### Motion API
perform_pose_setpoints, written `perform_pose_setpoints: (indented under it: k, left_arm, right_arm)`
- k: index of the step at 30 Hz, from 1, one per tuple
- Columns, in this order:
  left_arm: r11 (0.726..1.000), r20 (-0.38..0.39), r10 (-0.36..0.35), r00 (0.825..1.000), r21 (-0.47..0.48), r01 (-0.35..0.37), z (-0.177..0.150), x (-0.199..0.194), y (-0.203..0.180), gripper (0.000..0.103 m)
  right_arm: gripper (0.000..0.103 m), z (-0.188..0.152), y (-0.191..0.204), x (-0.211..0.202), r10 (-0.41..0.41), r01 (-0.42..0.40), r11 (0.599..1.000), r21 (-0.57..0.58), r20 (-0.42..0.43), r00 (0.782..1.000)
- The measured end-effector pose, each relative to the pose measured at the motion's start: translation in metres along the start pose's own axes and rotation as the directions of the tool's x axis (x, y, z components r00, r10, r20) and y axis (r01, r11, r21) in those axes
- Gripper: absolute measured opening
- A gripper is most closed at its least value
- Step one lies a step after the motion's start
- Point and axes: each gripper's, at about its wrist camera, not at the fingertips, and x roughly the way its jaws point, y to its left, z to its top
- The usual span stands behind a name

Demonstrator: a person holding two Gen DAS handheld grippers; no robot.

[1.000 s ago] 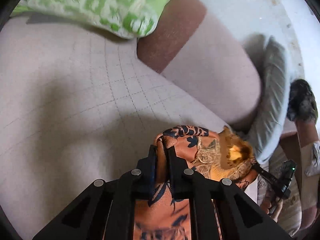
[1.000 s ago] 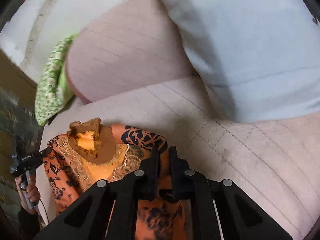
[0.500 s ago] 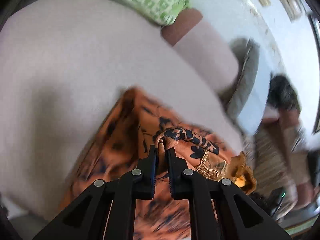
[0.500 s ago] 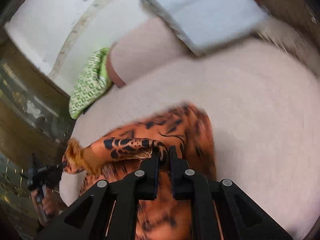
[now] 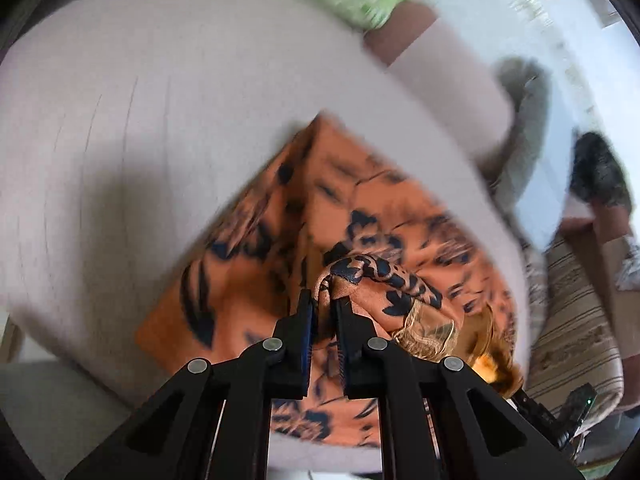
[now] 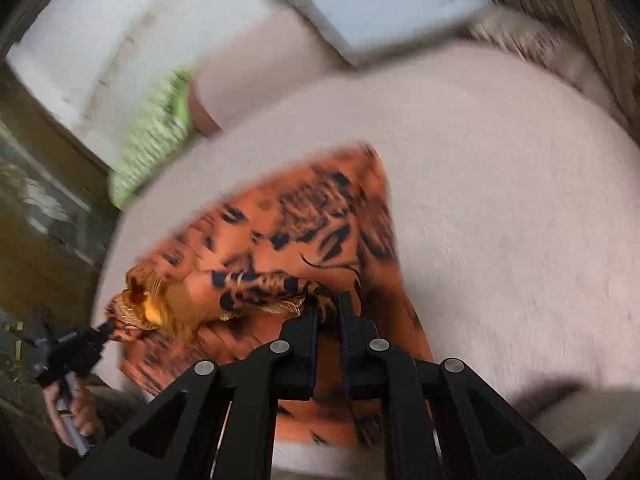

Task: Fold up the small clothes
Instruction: 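Lay the folded hem over the collar and open both tools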

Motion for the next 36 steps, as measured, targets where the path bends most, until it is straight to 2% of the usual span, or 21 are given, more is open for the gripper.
perform_pose_setpoints:
  k: [1,2,5,7,9,10,12,15,18,21,23,25,27,29,31,34,36]
  left_arm:
    - [1.0,0.003,-0.003,1.0,-0.008,0.003,-0.001,-0.003,0.002,0.009]
    - [1.0,0.02,-0.021,1.0,-0.01,0.021,-0.001,-0.01,0.002,0.009]
    - [0.998,0.088,-0.061,0.994,0.017,0.06,-0.007,-0.033,-0.002,0.01]
    - [1.0,0.087,0.002,0.996,0.029,-0.005,-0.021,-0.036,0.0,0.01]
    - [0.996,0.038,0.078,0.996,0.031,-0.079,-0.032,-0.026,0.001,0.011]
    - [0.995,0.028,0.095,0.995,0.035,-0.096,-0.034,-0.023,-0.001,0.011]
    - [0.994,0.05,0.096,0.994,0.049,-0.098,-0.035,-0.033,-0.004,0.014]
    - [0.996,0.059,0.082,0.995,0.03,-0.084,-0.034,-0.044,-0.005,0.021]
    - [0.999,0.055,0.043,0.998,-0.002,-0.043,-0.053,-0.053,0.003,0.022]
    - [0.999,0.092,0.023,0.996,0.044,-0.027,-0.069,-0.062,-0.007,0.021]
    - [0.997,0.15,0.008,0.989,0.072,-0.02,-0.08,-0.074,-0.016,0.022]
    - [0.993,0.198,-0.004,0.98,0.117,-0.019,-0.09,-0.088,-0.026,0.023]
    - [0.988,0.21,-0.011,0.978,0.154,-0.022,-0.095,-0.096,-0.037,0.029]
    - [0.985,0.155,-0.046,0.987,0.174,0.018,-0.091,-0.088,-0.05,0.036]
    - [0.987,0.085,-0.077,0.993,0.145,0.064,-0.083,-0.073,-0.057,0.037]
    - [0.991,-0.02,-0.128,0.992,0.034,0.128,-0.069,-0.045,-0.056,0.037]
    - [0.984,-0.09,-0.173,0.981,-0.064,0.168,-0.061,-0.026,-0.05,0.037]
  right_arm:
    - [0.009,-0.004,-0.005,0.009,-0.053,0.054,0.998,0.019,-0.04,0.998]
    - [0.009,-0.005,-0.007,0.012,-0.066,0.067,0.997,0.028,-0.052,0.996]
    - [0.009,0.0,-0.003,-0.003,-0.043,0.043,0.998,0.034,-0.001,0.999]
    - [0.008,-0.004,0.006,-0.01,-0.088,0.088,0.996,-0.004,0.025,0.996]
    - [0.009,-0.011,0.007,0.0,-0.133,0.133,0.991,-0.016,-0.015,0.991]
    - [0.009,-0.012,0.006,0.009,-0.16,0.159,0.987,-0.017,-0.049,0.986]
    - [0.009,-0.011,0.004,0.01,-0.166,0.166,0.986,-0.009,-0.061,0.984]
    - [0.013,-0.008,0.005,0.001,-0.14,0.14,0.99,0.003,-0.037,0.989]
    - [0.016,-0.013,0.0,-0.001,-0.115,0.117,0.992,0.037,-0.054,0.992]
    - [0.016,-0.023,-0.004,-0.018,-0.043,0.043,0.995,0.09,0.0,0.999]
    - [0.023,-0.028,-0.002,-0.035,0.032,-0.038,0.996,0.086,0.067,0.997]
    - [0.039,-0.032,0.003,-0.045,0.087,-0.094,0.994,0.055,0.106,0.991]
    - [0.05,-0.03,0.009,-0.046,0.124,-0.129,0.991,0.037,0.116,0.985]
    - [0.054,-0.027,0.015,-0.04,0.166,-0.17,0.985,0.037,0.095,0.982]
    - [0.055,-0.025,0.02,-0.027,0.179,-0.181,0.982,0.059,0.039,0.983]
    - [0.055,-0.026,0.018,-0.011,0.174,-0.164,0.972,0.17,-0.04,0.984]
    - [0.055,-0.025,0.018,0.004,0.181,-0.147,0.952,0.269,-0.109,0.977]
